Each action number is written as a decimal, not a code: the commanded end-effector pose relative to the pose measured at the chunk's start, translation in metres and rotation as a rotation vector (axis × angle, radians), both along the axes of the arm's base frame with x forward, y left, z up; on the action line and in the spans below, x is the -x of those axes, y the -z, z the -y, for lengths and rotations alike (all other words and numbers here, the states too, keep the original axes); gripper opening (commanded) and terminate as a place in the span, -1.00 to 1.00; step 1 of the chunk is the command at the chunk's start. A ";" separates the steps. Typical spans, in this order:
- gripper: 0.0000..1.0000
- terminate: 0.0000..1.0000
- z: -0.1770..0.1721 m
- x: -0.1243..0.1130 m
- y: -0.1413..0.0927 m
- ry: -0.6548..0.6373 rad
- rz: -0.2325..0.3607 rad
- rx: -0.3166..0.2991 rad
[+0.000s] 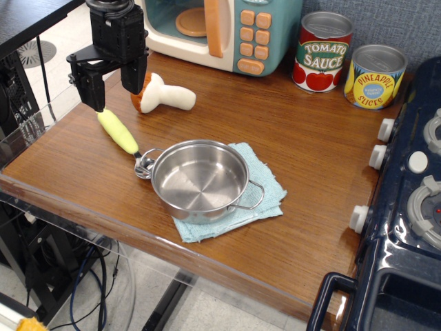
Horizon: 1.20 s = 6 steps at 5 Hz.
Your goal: Put the spoon closer to the black stove, in between the cans and the pot, with the metal part of the spoon facing the stove.
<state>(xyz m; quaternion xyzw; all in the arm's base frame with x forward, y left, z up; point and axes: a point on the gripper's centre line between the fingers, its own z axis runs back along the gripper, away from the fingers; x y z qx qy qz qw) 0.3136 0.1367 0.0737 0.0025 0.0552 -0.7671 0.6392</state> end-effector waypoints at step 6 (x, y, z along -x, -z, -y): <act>1.00 -1.00 -0.015 0.005 0.044 0.297 -0.040 0.070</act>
